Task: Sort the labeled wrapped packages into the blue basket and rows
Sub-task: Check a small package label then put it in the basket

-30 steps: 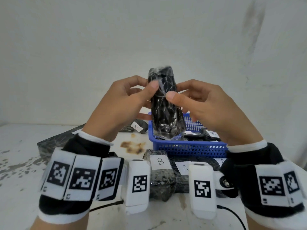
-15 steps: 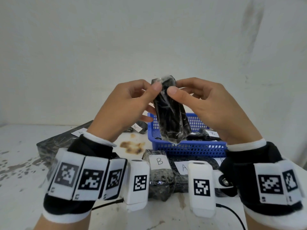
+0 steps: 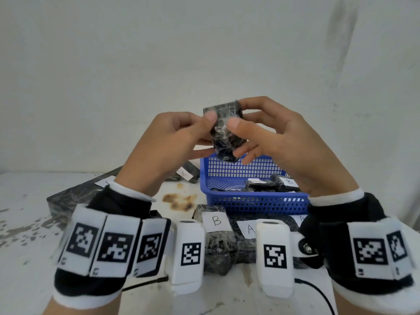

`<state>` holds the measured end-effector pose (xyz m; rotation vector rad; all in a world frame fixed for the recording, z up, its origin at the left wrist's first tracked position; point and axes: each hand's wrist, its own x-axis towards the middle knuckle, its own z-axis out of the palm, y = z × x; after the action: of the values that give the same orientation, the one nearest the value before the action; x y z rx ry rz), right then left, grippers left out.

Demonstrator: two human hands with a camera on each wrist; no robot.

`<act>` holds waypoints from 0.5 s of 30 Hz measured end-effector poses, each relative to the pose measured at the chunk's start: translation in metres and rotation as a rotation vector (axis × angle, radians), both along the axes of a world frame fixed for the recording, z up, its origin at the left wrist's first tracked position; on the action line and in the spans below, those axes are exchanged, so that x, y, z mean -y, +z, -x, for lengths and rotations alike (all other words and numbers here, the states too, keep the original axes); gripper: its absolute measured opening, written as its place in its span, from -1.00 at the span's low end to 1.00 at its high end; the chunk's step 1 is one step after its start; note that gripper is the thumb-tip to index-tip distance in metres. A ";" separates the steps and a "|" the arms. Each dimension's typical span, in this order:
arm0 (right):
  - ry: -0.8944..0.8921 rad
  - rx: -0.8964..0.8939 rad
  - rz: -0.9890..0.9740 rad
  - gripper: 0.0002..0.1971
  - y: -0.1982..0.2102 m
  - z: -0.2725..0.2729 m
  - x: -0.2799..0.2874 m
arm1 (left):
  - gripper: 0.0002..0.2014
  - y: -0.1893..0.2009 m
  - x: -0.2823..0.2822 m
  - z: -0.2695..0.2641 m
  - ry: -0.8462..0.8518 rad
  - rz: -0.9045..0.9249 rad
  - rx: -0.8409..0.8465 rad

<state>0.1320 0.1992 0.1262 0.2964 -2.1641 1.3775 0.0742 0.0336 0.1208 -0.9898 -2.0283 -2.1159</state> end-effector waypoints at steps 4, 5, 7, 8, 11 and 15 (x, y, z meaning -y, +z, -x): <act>0.003 0.005 -0.027 -0.73 0.000 0.000 0.001 | -0.66 -0.001 0.001 0.002 0.017 0.021 -0.012; 0.002 0.002 -0.023 -0.72 0.000 0.000 0.002 | -0.64 -0.001 0.001 0.002 0.010 0.004 0.000; 0.004 -0.008 -0.026 -0.74 0.001 -0.001 0.002 | -0.59 0.000 0.001 0.002 0.013 -0.009 0.004; 0.008 -0.013 -0.038 -0.76 0.001 -0.001 0.002 | -0.56 0.000 0.000 0.003 0.028 -0.006 -0.004; 0.039 -0.023 -0.098 -0.76 0.000 -0.005 0.001 | -0.44 0.000 -0.001 0.003 0.089 -0.051 0.018; 0.102 -0.049 -0.074 -0.84 0.002 -0.008 0.003 | -0.50 -0.002 0.003 0.009 0.308 0.028 -0.088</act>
<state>0.1396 0.1958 0.1282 0.4696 -2.1891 1.3329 0.0649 0.0310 0.1184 -0.7037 -2.0208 -1.8596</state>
